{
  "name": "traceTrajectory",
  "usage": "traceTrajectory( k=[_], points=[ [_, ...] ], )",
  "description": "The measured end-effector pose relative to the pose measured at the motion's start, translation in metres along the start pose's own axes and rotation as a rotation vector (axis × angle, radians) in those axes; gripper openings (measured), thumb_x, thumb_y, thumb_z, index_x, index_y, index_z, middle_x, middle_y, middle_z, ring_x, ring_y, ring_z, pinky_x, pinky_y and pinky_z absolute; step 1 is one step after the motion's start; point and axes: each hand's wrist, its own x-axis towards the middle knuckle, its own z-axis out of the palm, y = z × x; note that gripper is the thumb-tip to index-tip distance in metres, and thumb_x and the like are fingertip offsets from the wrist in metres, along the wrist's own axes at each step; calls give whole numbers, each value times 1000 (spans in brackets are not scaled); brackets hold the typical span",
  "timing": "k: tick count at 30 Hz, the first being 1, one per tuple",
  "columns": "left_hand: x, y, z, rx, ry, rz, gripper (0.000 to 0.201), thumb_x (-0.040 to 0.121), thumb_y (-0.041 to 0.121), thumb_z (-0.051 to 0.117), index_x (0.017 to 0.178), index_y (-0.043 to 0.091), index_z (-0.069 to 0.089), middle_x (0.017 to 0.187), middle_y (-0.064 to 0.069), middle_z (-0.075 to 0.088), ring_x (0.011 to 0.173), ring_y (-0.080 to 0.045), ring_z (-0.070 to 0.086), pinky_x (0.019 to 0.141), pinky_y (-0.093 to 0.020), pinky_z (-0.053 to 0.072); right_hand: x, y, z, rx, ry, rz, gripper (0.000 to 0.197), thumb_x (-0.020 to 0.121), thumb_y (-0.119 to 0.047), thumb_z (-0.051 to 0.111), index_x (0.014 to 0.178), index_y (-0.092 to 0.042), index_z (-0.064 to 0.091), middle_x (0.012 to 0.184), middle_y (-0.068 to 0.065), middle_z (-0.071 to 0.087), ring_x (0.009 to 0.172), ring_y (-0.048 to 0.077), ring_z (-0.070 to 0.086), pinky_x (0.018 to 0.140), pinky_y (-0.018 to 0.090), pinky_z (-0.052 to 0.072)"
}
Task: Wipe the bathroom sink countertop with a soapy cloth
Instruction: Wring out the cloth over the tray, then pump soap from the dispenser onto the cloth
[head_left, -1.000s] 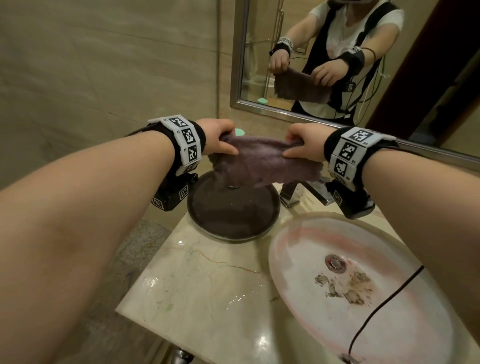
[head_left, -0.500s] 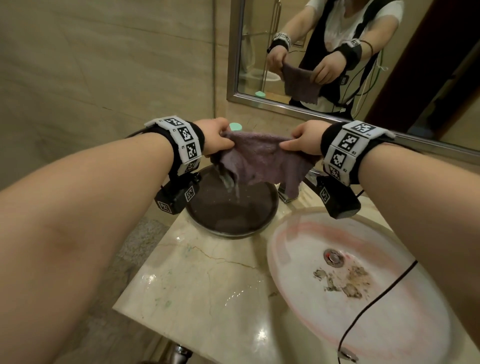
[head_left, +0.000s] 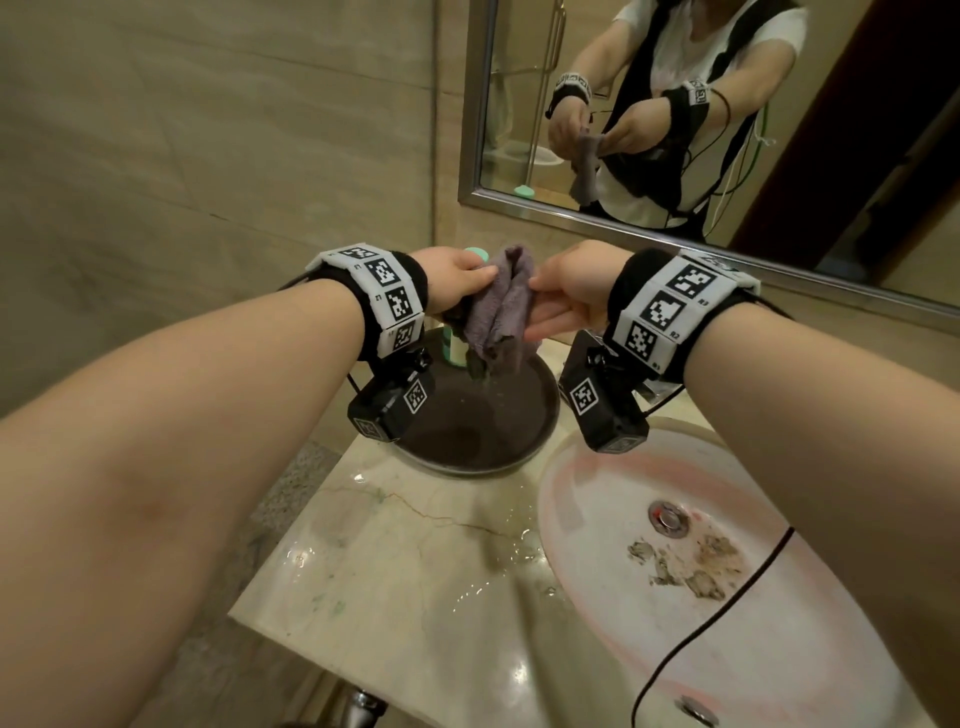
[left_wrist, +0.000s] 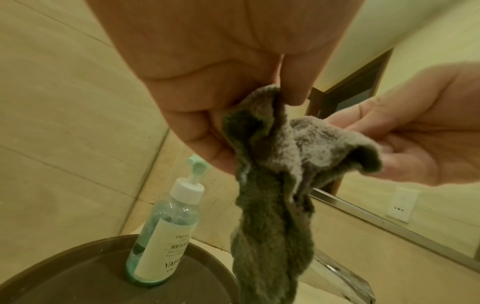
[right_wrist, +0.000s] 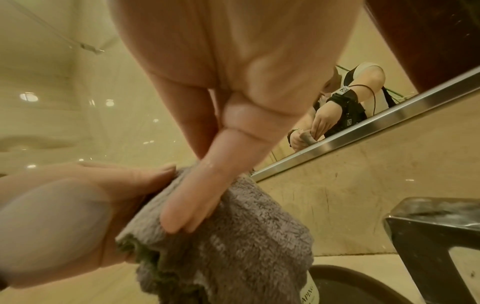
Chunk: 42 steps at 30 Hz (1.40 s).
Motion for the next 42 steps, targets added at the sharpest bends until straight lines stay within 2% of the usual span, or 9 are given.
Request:
traceTrajectory(
  k=[7,12,16,19,23,26,29,34,42],
  points=[
    [3,-11,-8,-195,-40,0,62,85,55,52,128,11,53,124,-13,60,115,-29,58,103,-42,45,3,-2,-2,78,-166,-75,51,91,17,30,136,-2,45,131,19,57,119,31,58,80,33,56],
    [13,-42,-5,-681,-22,-78,25,94,3,45,118,6,52,94,-16,58,83,-25,58,73,-32,49,18,-1,-1,-42,-246,-68,51,86,22,37,126,-6,54,132,11,58,116,28,59,82,32,55],
    [24,-75,6,-893,172,-230,24,88,-2,37,80,12,56,73,-10,49,59,-19,49,52,-23,42,31,0,-2,-150,-142,-80,48,90,20,32,128,0,51,131,18,57,80,20,64,60,21,58],
    [31,-85,13,-1152,249,-302,25,88,0,33,80,11,55,76,-11,50,64,-22,49,63,-31,42,51,-4,-5,-274,10,-78,41,94,10,32,130,2,50,137,20,52,71,17,58,46,17,54],
    [41,-90,18,-1346,185,-339,30,93,9,26,95,7,56,94,-12,61,81,-26,58,78,-36,47,82,-10,-7,-808,225,-187,53,93,3,39,142,-16,41,144,8,47,124,24,51,100,34,47],
    [54,-94,20,-1374,92,-337,40,97,25,34,84,5,65,83,-12,69,70,-25,67,70,-34,47,92,-21,5,-1122,190,-165,64,93,1,38,151,-21,19,157,6,25,142,23,30,113,31,29],
    [67,-96,23,-1364,46,-353,40,98,27,43,81,1,69,82,-14,74,65,-24,71,74,-35,51,107,-33,20,-1350,73,-187,72,93,1,39,152,-11,0,161,6,-4,149,19,4,119,28,10],
    [86,-103,24,-1393,185,-303,39,99,11,39,138,4,40,119,-19,59,104,-33,60,85,-43,49,132,-37,29,-1474,-10,-171,76,92,3,42,151,-9,-5,160,5,-12,149,18,-4,121,31,10],
    [102,-105,14,-1191,235,-271,39,100,13,38,139,12,36,136,-22,50,117,-40,55,97,-57,44,127,-40,24,-1499,-25,-162,77,91,8,36,152,-14,-4,160,-1,-9,148,13,5,116,24,14]
  ],
)
